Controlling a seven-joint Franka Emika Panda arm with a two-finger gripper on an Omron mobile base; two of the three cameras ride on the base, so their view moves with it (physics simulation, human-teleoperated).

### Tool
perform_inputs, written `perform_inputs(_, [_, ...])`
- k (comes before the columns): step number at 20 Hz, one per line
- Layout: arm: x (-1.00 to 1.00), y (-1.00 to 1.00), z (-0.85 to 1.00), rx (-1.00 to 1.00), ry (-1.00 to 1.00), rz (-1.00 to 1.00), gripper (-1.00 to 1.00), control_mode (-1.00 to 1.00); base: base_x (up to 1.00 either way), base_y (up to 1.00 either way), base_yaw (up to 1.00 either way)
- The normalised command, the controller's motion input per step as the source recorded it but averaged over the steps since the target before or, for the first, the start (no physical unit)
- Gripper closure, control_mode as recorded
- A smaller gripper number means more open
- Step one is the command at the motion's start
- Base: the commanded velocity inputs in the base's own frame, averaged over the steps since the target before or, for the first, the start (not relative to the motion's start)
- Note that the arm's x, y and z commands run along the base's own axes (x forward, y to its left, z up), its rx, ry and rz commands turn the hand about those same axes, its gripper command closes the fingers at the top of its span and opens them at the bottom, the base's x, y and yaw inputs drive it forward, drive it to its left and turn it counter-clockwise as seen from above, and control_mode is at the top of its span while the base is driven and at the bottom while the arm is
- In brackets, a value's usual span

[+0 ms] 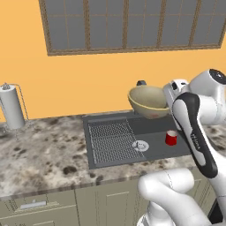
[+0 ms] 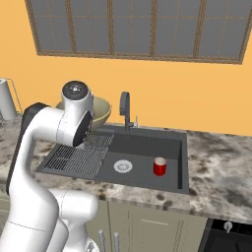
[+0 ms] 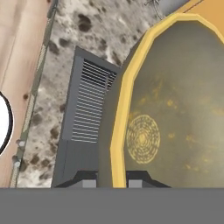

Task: Pick the mug and place it in the sink. Pick the bowl and place it in the open cabinet and then close the cabinet.

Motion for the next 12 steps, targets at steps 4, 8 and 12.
perform_inputs(4, [0.29, 0.0, 0.0, 0.0, -0.06, 0.08, 1.0, -1.0, 0.0, 0.0, 0.0])
perform_inputs(8, [0.27, 0.0, 0.0, 0.0, -0.02, 0.08, 1.0, -1.0, 0.0, 0.0, 0.0])
perform_inputs(12, [0.08, 0.08, 0.0, 0.0, 0.0, 0.01, 1.0, -1.0, 0.0, 0.0, 0.0])
